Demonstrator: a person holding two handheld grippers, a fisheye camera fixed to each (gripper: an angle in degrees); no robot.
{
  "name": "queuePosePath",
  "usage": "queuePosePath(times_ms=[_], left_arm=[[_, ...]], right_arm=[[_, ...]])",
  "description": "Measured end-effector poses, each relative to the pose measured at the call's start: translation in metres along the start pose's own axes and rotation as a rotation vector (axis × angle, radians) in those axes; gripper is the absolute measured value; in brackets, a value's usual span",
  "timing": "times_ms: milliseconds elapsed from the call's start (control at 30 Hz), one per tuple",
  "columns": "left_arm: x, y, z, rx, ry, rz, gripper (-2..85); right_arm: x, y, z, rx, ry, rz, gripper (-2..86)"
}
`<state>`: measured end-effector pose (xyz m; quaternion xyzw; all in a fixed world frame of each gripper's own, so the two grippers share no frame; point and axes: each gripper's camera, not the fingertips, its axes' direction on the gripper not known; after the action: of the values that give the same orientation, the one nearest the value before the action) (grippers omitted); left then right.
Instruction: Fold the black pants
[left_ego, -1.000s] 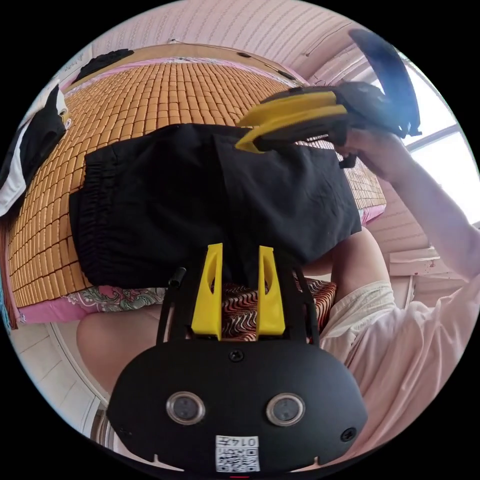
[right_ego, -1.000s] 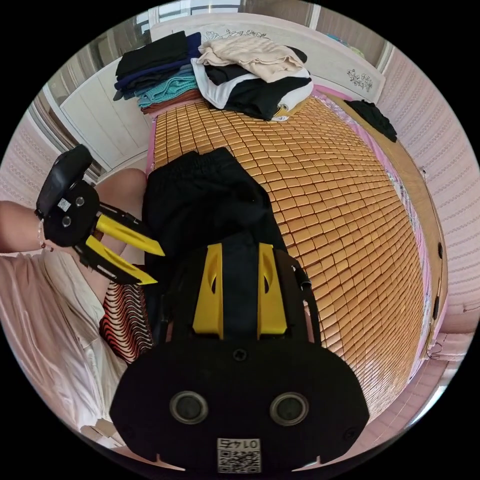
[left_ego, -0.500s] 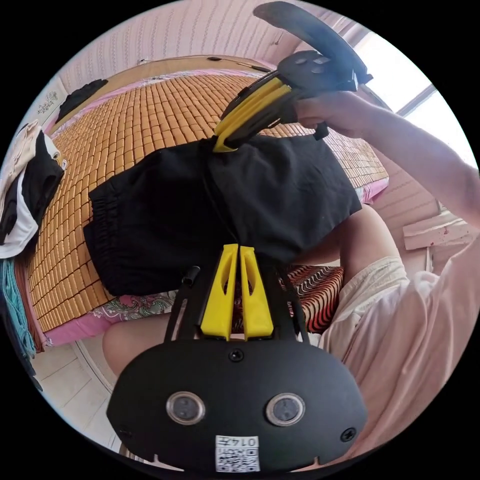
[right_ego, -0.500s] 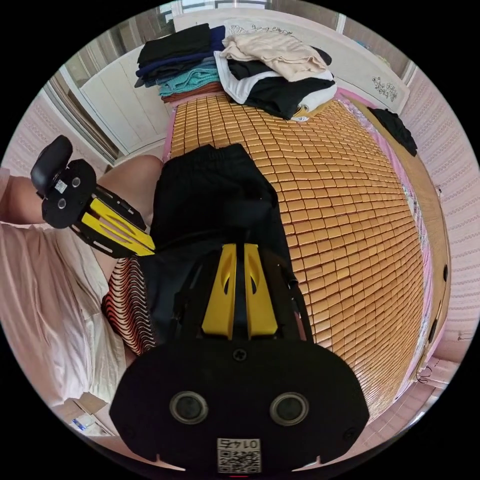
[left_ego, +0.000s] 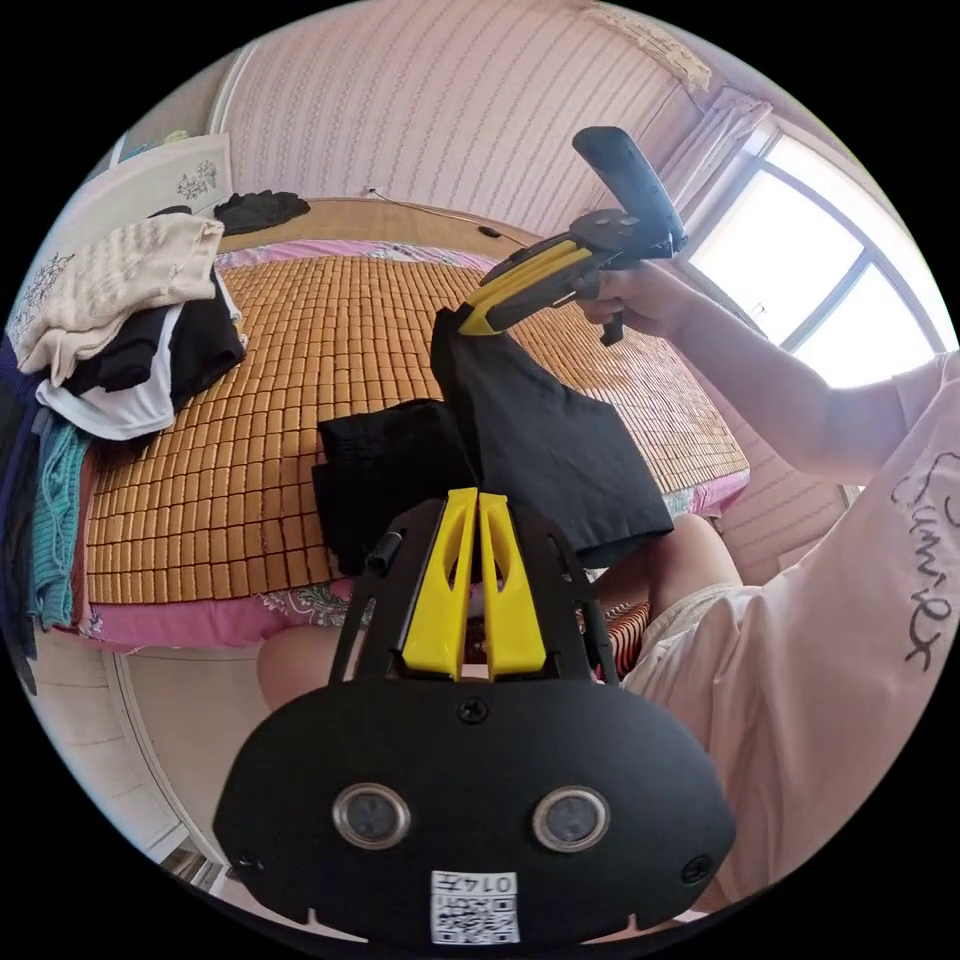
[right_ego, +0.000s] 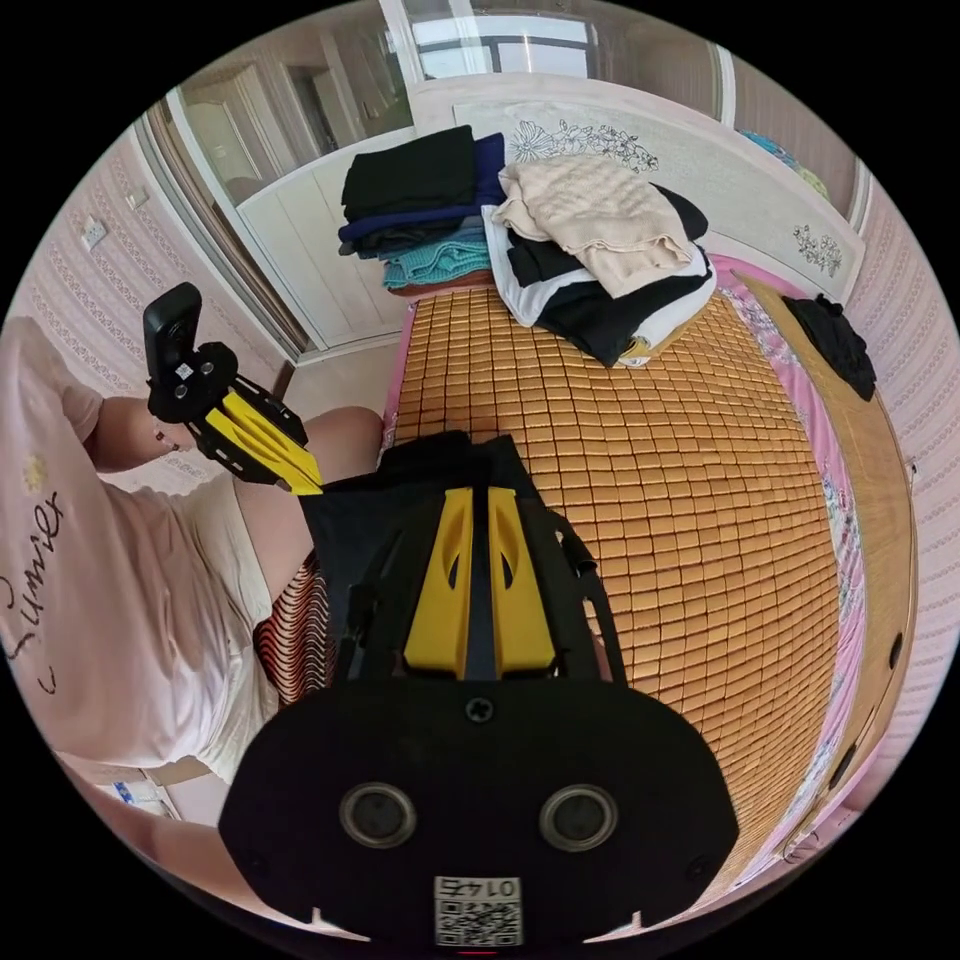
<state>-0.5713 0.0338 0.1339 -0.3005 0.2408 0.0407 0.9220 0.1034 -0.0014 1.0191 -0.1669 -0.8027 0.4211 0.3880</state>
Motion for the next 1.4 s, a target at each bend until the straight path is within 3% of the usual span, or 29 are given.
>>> queuePosePath(times_ms=[167,333,400,533,667,833,1000,1267,1400], left_arm=[[-0.053,0.016,0.007,-0.076,-0.020,-0.121,3.1],[-0.079,0.024,-0.004,-0.041,0.026,-0.077,8.6],[-0.098,0.024,-0.006,-0.031,0.047,-0.081,9.0],[-0.140,0.019,-0.006,-0.017,0.051,-0.207,6.9],[-0.163,-0.004,0.002,-0.010,0.060,-0.218,6.6],[-0.162,-0.028,0.030,-0.126,0.045,-0.150,6.6],[-0.169,-0.039,0.031,-0.126,0.081,-0.158,1.0],[-0.172,-0.058,0.004,-0.059,-0.011,-0.105,-0.9],[-0.177,-0.047,-0.024,0.073,0.153,-0.045,-1.0]], right_arm=[[0.033,-0.037,0.068,-0.010,-0.041,0.047,8.3],[0.060,-0.050,0.145,-0.227,-0.152,0.043,17.0],[0.066,-0.049,0.165,-0.303,-0.205,0.011,15.7],[0.062,-0.045,0.149,-0.264,-0.189,-0.102,6.2],[0.049,-0.030,0.124,-0.184,-0.184,-0.268,4.6],[0.040,-0.022,0.113,-0.188,-0.283,-0.418,3.6],[0.036,-0.024,0.107,-0.183,-0.413,-0.526,3.1],[0.077,-0.041,0.138,-0.205,-0.412,-0.389,3.0],[0.079,-0.037,0.129,-0.182,-0.463,-0.425,2.9]])
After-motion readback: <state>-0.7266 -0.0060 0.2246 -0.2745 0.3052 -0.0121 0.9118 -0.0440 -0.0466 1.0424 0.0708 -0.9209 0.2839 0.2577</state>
